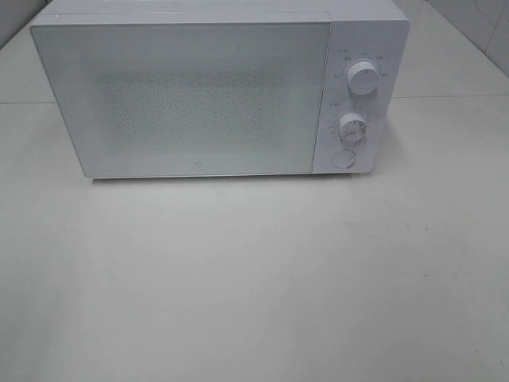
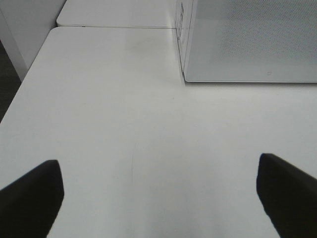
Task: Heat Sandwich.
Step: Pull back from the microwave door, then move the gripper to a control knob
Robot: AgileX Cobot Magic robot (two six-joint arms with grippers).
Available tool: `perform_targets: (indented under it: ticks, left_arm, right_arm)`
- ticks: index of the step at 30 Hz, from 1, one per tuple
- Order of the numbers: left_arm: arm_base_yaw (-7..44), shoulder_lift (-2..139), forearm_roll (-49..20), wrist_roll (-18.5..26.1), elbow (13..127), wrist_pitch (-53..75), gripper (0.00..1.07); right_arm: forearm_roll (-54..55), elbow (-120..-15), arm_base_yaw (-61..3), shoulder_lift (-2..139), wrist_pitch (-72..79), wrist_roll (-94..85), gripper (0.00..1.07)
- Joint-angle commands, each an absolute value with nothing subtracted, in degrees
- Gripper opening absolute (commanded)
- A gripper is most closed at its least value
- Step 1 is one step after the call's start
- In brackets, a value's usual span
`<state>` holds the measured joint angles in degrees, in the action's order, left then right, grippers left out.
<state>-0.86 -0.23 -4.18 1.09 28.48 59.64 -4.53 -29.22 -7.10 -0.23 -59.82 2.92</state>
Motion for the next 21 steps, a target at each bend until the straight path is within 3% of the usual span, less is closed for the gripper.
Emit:
perform_targets:
  ticks: [1, 21]
  left_arm:
    - [-1.1, -1.8, -4.7, 1.0, 28.4, 59.2, 1.0]
    - [-1.1, -1.8, -4.7, 1.0, 28.4, 59.2, 1.0]
  right_arm:
    - [-4.7, -29.0, -6.8, -1.7, -59.6, 3.0, 0.76]
    - [-4.8, -29.2, -6.8, -1.7, -59.3, 3.0, 0.76]
